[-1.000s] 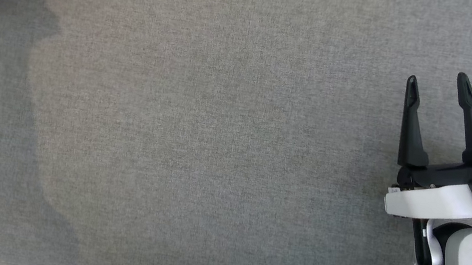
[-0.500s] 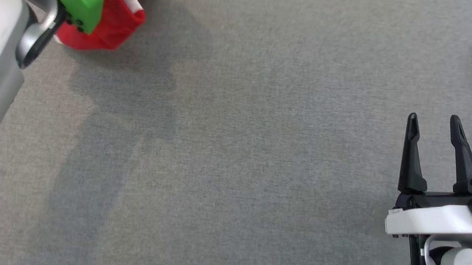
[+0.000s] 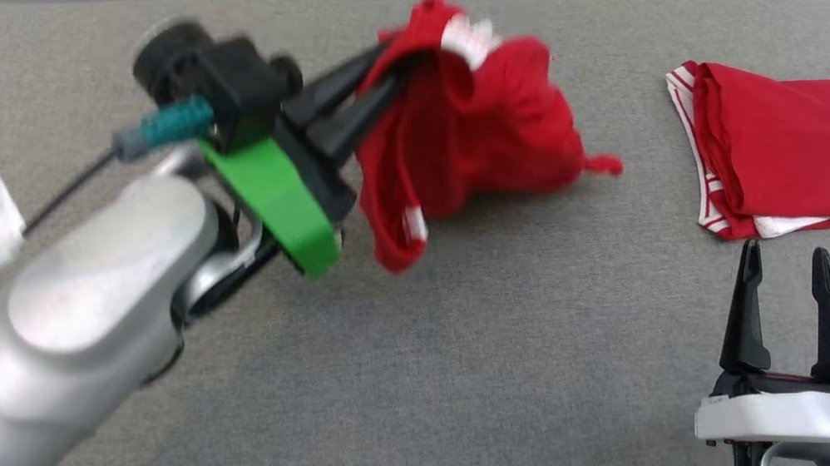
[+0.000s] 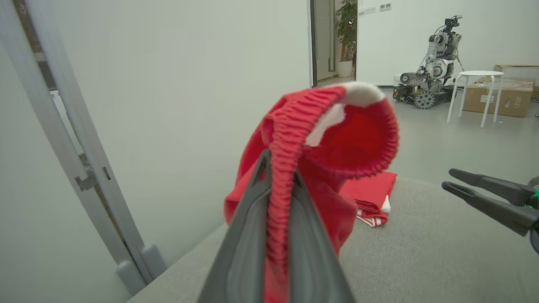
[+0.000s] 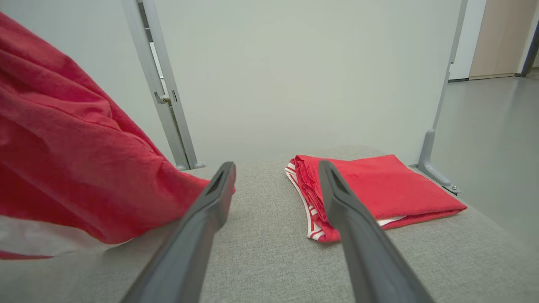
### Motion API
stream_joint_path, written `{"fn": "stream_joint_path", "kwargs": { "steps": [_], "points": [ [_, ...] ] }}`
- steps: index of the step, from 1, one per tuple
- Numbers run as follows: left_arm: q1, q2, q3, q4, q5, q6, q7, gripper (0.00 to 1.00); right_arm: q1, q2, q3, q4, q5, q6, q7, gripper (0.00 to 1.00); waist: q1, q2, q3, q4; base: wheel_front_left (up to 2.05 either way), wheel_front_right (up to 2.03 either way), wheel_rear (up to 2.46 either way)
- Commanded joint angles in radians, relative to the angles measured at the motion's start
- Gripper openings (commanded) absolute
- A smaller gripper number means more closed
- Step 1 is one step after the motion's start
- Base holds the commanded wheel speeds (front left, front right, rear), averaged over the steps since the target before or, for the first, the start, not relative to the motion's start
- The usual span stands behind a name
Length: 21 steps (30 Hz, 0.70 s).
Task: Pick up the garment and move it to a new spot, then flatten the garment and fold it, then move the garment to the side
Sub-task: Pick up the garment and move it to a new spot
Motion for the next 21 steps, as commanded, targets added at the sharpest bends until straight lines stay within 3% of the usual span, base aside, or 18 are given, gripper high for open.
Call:
{"fn": "stream_joint_path", "kwargs": {
  "steps": [1,11,21],
  "points": [
    [0.077,0.004,-0.007,0.002,-0.02,0.015,-0.02,0.0,0.012,0.0,-0.004,0.002,0.006,-0.002,-0.007,1.0,0.0,-0.0001,0.0,-0.009,0.0,0.0,0.0],
    [0.426,0.014,-0.014,0.102,-0.065,0.037,-0.088,0.0,-0.008,0.0,-0.017,0.011,-0.001,-0.002,-0.008,1.0,0.0,-0.0001,0.022,0.028,0.0,0.0,0.0],
    [0.447,0.022,0.094,0.088,0.014,0.031,-0.092,0.0,-0.016,0.0,-0.012,0.023,0.001,-0.002,-0.009,1.0,0.0,-0.0001,0.005,0.078,0.0,0.0,0.0]
  ]
}}
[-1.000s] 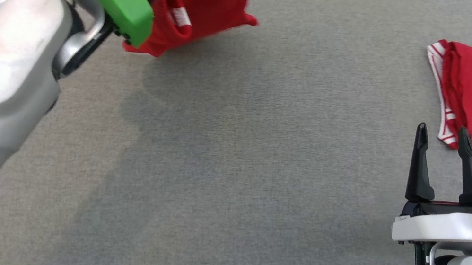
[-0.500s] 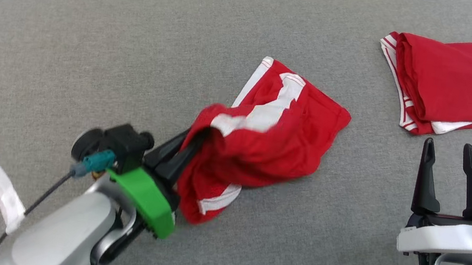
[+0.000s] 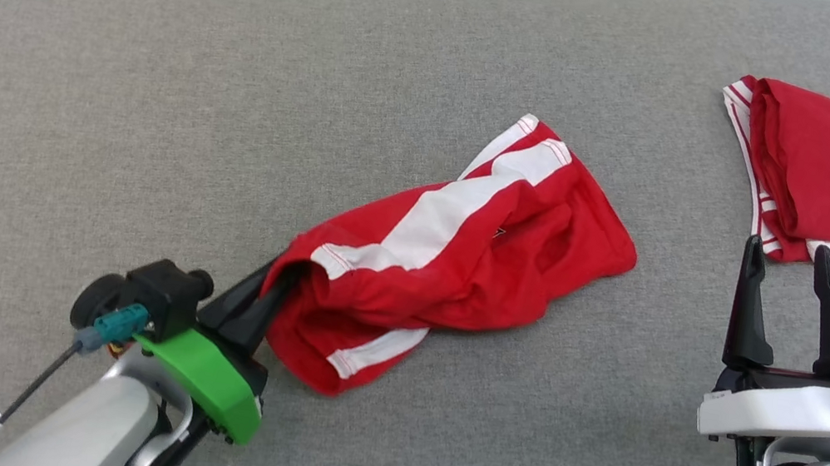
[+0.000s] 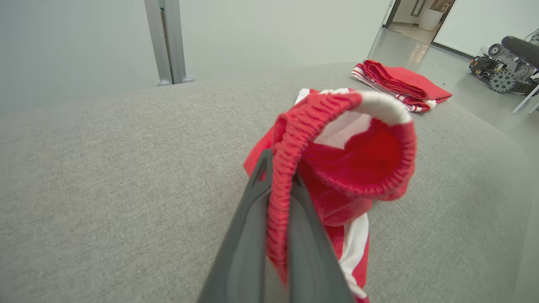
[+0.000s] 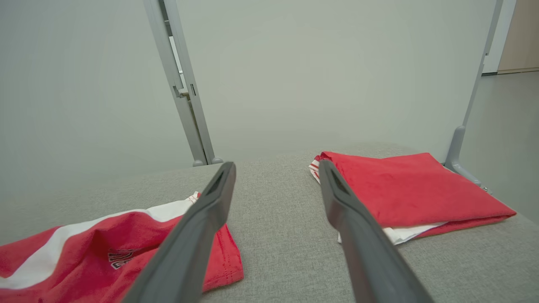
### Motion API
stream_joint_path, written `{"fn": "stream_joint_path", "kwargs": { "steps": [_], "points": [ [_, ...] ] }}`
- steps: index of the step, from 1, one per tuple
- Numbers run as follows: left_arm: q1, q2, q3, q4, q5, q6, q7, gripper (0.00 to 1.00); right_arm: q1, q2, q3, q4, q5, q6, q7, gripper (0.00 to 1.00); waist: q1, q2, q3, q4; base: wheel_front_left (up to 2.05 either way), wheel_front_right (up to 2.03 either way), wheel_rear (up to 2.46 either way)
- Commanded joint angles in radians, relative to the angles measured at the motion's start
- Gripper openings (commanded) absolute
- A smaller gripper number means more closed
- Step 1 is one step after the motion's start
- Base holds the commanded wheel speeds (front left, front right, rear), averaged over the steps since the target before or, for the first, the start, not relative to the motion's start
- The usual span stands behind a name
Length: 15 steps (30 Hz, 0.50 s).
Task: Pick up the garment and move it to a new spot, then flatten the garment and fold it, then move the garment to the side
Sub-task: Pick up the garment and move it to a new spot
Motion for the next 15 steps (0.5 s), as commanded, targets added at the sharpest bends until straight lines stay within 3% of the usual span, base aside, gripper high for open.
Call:
{"fn": "stream_joint_path", "kwargs": {
  "steps": [1,7,15],
  "points": [
    [-0.033,0.008,0.021,-0.008,0.024,-0.002,-0.004,0.0,-0.006,-0.001,0.001,0.003,-0.003,-0.002,-0.004,1.0,0.0001,0.0,-0.008,0.007,0.0,0.0,0.0],
    [-0.036,-0.004,0.084,-0.029,0.073,-0.01,-0.004,0.0,-0.01,-0.001,0.013,0.007,0.005,-0.002,-0.004,1.0,0.0001,0.0,-0.011,0.002,0.0,0.0,0.0],
    [0.125,-0.027,0.142,0.001,0.079,-0.021,-0.004,0.0,0.004,-0.001,0.015,0.012,0.011,-0.002,-0.004,1.0,0.0001,0.0,-0.004,-0.006,0.0,0.0,0.0]
  ]
}}
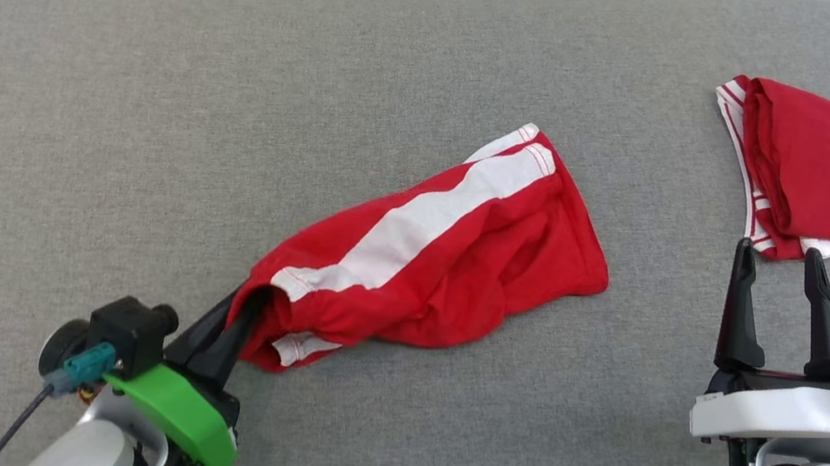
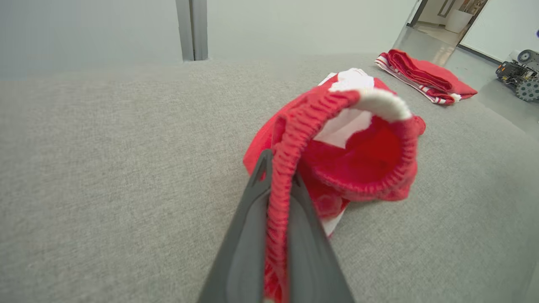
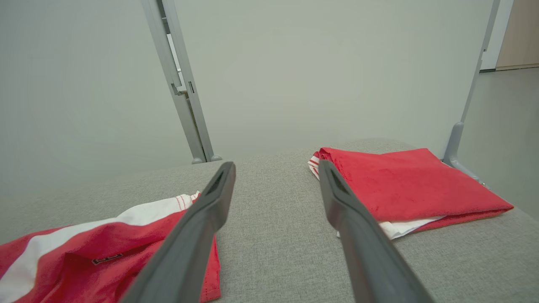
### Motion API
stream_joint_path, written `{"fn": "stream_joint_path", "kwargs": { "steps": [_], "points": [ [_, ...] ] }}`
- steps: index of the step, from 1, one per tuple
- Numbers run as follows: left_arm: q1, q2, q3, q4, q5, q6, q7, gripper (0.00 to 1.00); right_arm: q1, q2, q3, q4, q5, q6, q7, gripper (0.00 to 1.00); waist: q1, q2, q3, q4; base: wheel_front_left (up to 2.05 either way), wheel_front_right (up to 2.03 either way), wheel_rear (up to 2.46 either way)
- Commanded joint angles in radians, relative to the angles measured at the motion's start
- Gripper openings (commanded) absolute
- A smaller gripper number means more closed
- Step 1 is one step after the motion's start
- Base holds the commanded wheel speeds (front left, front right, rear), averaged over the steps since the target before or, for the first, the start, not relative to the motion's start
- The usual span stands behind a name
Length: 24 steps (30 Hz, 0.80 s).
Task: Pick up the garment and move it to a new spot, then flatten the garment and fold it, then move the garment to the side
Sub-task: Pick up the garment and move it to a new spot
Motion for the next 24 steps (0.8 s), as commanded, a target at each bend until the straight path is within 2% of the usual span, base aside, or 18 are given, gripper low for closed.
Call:
{"fn": "stream_joint_path", "kwargs": {
  "steps": [1,3,4,5,6,11,15,24],
  "points": [
    [0.041,-0.015,0.02,0.004,0.008,-0.003,-0.003,0.0,0.005,-0.001,-0.001,0.004,0.006,-0.002,-0.004,1.0,0.0,0.0,0.001,0.002,0.0,0.0,0.0],
    [0.076,-0.033,0.04,0.011,0.022,-0.006,-0.003,0.0,0.008,-0.001,0.0,0.009,0.006,-0.002,-0.004,1.0,0.0,0.0,0.001,0.008,0.0,0.0,0.0],
    [0.087,-0.043,0.053,0.011,0.027,-0.006,-0.003,0.1,0.008,-0.001,0.001,0.011,0.006,-0.002,-0.004,1.0,0.0,0.0,0.001,0.011,0.0,0.0,0.0],
    [0.101,-0.057,0.071,0.008,0.032,-0.006,-0.003,0.41,0.007,-0.001,0.004,0.014,0.006,-0.002,-0.004,1.0,0.0,0.0,0.0,0.014,0.0,0.0,0.0],
    [0.111,-0.07,0.091,0.005,0.037,-0.004,-0.003,0.99,0.006,-0.001,0.006,0.016,0.007,-0.002,-0.004,1.0,0.0,0.0,-0.001,0.016,0.0,0.0,0.0],
    [0.166,-0.141,0.214,-0.035,0.078,0.0,-0.003,1.0,0.007,-0.001,0.011,0.032,0.005,-0.002,-0.004,1.0,0.0,0.0,-0.017,0.033,0.0,0.0,0.0],
    [0.196,-0.176,0.302,-0.091,0.121,-0.004,-0.003,1.0,0.007,-0.001,0.01,0.046,0.001,-0.002,-0.004,1.0,0.0,0.0,-0.038,0.047,0.0,0.0,0.0],
    [0.262,-0.215,0.475,-0.223,0.194,-0.002,-0.003,1.0,0.023,-0.001,0.0,0.064,-0.011,-0.002,-0.004,1.0,0.0,0.0,-0.102,0.077,0.0,0.0,0.0]
  ]
}}
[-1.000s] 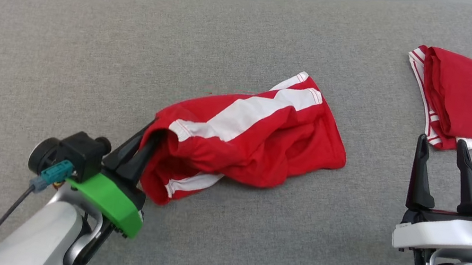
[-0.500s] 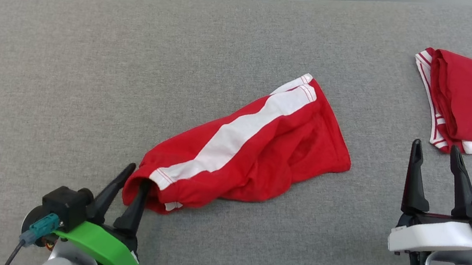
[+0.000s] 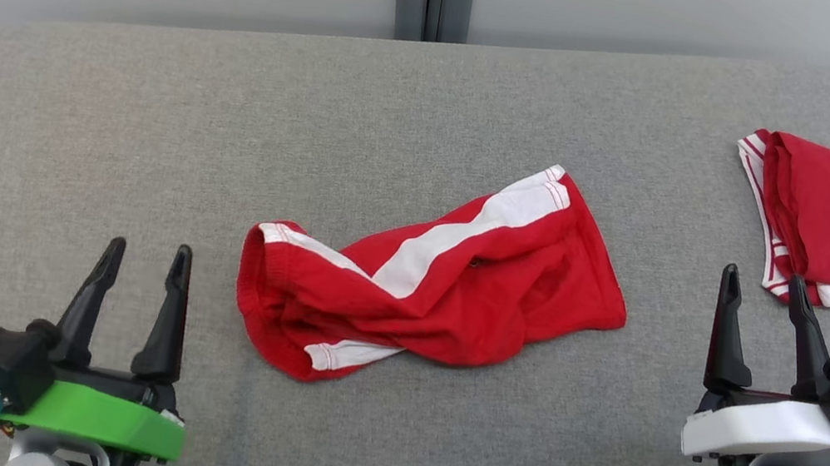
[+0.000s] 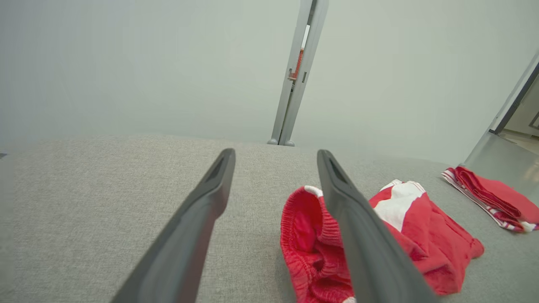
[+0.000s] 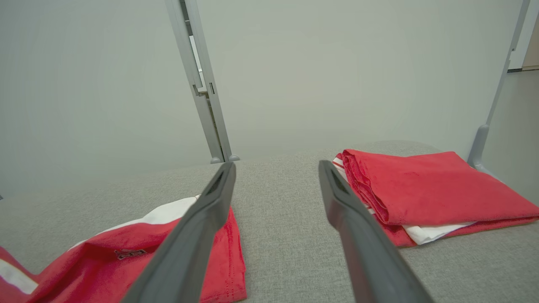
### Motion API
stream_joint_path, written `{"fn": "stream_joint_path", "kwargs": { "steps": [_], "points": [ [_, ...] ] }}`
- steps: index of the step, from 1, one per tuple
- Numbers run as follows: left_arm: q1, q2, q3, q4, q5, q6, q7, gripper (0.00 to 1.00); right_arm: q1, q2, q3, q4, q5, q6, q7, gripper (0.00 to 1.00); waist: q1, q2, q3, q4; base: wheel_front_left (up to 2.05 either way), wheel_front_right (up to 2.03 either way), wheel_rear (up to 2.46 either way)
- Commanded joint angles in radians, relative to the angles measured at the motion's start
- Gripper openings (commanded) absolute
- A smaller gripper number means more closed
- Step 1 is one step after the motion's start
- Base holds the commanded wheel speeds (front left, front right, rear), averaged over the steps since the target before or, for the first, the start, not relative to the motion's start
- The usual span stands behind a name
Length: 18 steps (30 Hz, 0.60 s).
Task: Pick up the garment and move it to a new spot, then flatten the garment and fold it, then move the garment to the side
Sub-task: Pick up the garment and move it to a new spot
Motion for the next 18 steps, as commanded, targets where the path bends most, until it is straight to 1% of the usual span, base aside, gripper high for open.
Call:
{"fn": "stream_joint_path", "kwargs": {
  "steps": [1,6,11,18],
  "points": [
    [0.027,-0.006,0.021,-0.015,0.014,0.004,-0.002,1.0,0.011,-0.001,-0.002,0.003,-0.01,-0.002,-0.003,1.0,0.0,0.0,-0.026,0.016,0.0,0.0,0.0],
    [0.057,-0.045,0.075,-0.039,0.023,0.021,-0.002,1.0,0.028,-0.001,0.001,0.011,-0.013,-0.002,-0.003,1.0,0.0,0.0,-0.061,0.028,0.0,0.0,0.0],
    [0.077,-0.079,0.091,-0.018,0.019,0.047,-0.002,1.0,0.035,-0.002,0.019,0.023,-0.002,-0.002,-0.003,1.0,0.0,0.0,-0.083,0.033,0.0,0.0,0.0],
    [0.11,-0.091,0.097,0.043,0.01,0.059,-0.002,1.0,0.056,-0.002,0.051,0.051,0.017,-0.002,-0.003,1.0,0.0,0.0,-0.102,0.035,0.0,0.0,0.0]
  ]
}}
